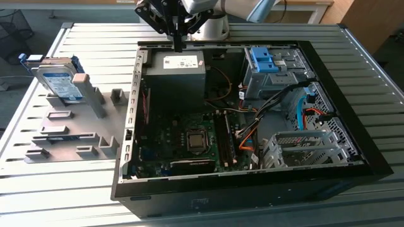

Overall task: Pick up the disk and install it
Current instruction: 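Reach for the disk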

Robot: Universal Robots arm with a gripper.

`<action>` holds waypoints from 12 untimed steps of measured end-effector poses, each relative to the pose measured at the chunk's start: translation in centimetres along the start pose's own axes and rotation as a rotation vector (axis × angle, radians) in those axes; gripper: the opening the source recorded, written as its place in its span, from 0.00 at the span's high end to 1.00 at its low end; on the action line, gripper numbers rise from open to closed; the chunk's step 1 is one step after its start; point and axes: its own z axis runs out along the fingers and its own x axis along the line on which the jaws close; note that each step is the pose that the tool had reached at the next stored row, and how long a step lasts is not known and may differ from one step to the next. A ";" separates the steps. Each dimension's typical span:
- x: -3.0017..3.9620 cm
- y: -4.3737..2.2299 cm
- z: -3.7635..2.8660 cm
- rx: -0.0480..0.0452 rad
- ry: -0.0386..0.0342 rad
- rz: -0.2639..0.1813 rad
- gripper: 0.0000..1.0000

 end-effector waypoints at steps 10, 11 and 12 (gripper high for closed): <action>0.25 -0.02 -0.01 0.0000 0.0000 0.000 0.89; 0.33 -0.02 -0.01 0.0000 0.0000 0.000 0.89; 0.36 -0.02 -0.01 0.0000 0.0001 0.000 0.89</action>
